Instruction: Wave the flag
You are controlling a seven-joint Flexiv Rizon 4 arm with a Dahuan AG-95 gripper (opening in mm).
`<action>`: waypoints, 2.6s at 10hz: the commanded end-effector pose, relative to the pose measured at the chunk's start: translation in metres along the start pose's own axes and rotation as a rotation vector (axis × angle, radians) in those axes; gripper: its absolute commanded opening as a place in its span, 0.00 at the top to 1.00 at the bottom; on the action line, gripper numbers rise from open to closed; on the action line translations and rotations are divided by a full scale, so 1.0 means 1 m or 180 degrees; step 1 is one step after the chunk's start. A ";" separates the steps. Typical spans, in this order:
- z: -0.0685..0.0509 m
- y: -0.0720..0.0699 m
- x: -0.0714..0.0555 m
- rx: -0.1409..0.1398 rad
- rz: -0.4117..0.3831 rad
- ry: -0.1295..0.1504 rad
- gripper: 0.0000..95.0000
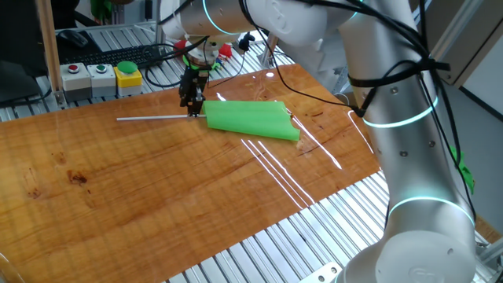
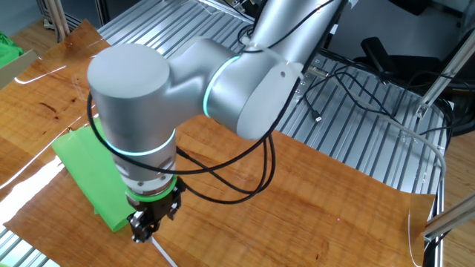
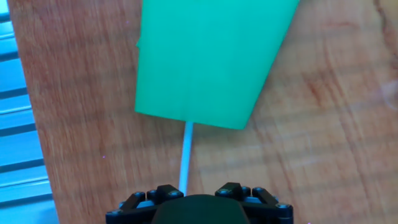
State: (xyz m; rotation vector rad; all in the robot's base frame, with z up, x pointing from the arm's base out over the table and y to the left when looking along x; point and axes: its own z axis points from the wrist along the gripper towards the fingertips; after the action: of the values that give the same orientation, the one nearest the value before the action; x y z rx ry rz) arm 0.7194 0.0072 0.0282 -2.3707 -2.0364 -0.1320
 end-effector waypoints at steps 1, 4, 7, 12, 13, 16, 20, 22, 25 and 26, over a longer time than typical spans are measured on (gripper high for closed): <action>0.001 0.008 0.001 0.0008 0.0026 0.0004 0.40; 0.007 0.017 0.000 0.0005 0.0026 -0.0005 0.40; 0.017 0.016 -0.003 -0.0022 -0.0026 -0.0032 0.40; 0.017 0.016 -0.003 -0.0049 -0.0036 -0.0025 0.40; 0.017 0.016 -0.004 -0.0045 -0.0063 -0.0029 0.60; 0.018 0.016 -0.004 -0.0043 -0.0099 -0.0045 0.60; 0.018 0.016 -0.004 -0.0025 -0.0139 -0.0056 0.60; 0.018 0.016 -0.004 -0.0025 -0.0144 -0.0075 0.60; 0.018 0.016 -0.004 -0.0011 -0.0168 -0.0146 0.60; 0.018 0.016 -0.004 0.0003 -0.0165 -0.0150 0.60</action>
State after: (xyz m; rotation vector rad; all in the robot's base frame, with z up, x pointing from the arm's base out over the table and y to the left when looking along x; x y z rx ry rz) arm 0.7340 0.0017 0.0106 -2.3421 -2.1219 -0.0712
